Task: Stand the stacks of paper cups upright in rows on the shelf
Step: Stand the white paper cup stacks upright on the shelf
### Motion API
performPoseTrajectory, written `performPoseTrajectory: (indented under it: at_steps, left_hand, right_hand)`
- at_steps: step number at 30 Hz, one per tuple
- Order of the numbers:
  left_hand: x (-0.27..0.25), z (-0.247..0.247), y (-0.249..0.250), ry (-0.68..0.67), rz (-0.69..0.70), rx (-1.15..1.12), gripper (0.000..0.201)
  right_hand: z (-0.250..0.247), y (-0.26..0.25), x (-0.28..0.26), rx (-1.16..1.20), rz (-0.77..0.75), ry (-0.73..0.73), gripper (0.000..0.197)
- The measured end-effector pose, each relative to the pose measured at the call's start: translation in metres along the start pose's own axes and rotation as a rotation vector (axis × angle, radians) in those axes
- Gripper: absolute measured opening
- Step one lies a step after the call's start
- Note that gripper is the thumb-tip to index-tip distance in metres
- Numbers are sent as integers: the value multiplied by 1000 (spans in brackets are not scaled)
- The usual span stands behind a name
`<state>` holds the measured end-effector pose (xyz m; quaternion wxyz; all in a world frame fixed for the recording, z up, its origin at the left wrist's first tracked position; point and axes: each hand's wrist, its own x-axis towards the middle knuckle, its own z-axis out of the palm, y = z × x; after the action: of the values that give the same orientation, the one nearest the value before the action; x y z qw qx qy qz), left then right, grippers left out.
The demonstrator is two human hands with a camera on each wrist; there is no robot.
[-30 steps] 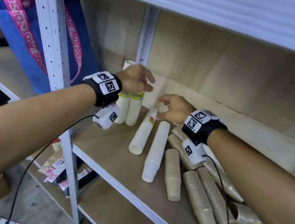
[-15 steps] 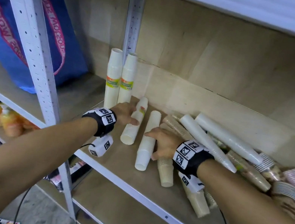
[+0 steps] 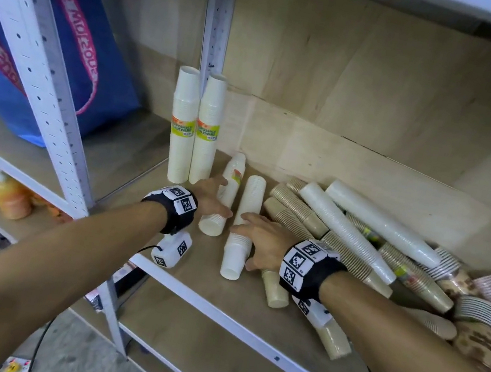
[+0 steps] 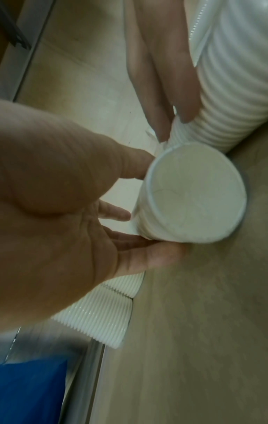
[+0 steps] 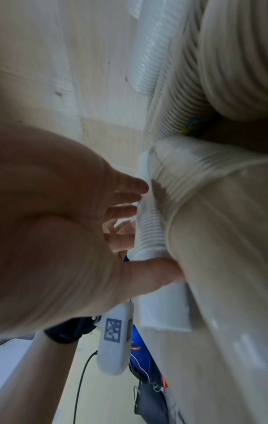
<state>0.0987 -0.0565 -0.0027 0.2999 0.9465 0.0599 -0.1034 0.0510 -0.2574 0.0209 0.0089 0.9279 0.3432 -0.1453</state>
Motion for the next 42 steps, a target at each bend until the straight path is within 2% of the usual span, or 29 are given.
performPoseTrajectory:
  at_steps: [6, 10, 16, 22, 27, 29, 32, 35, 39, 42]
  left_hand:
    - [-3, -9, -3, -40, 13, 75, 97]
    - [-7, -17, -11, -64, 24, 162, 97]
    - [-8, -35, -31, -96, 26, 296, 85]
    - [-7, -45, -41, -118, 27, 403, 84]
    - [-8, -50, -38, -129, 50, 444, 85]
    - [-12, -52, -39, -137, 60, 433, 83]
    - [-16, -59, -42, -152, 60, 370, 85]
    - [-21, -71, -38, -151, 57, 280, 85]
    - [-26, -84, -23, -66, 95, 209, 77]
    - [-27, -87, -16, 3, 146, 61, 78]
  right_hand:
    - [-1, -9, 3, -36, -33, -19, 81]
    - [-5, -18, 5, -38, -72, -11, 71]
    - [-4, -35, 17, -15, -164, -4, 56]
    - [-3, -50, 26, -179, -196, 4, 63]
    - [-7, -58, 33, -259, -197, -1, 51]
    - [-11, -59, 33, -229, -193, 13, 46]
    - [-26, -58, 28, -115, -182, 112, 36]
    - [-53, -51, 25, 21, -130, 229, 41]
    - [-98, -36, 21, 207, -50, 391, 51]
    - [-130, -25, 13, 394, 11, 464, 39]
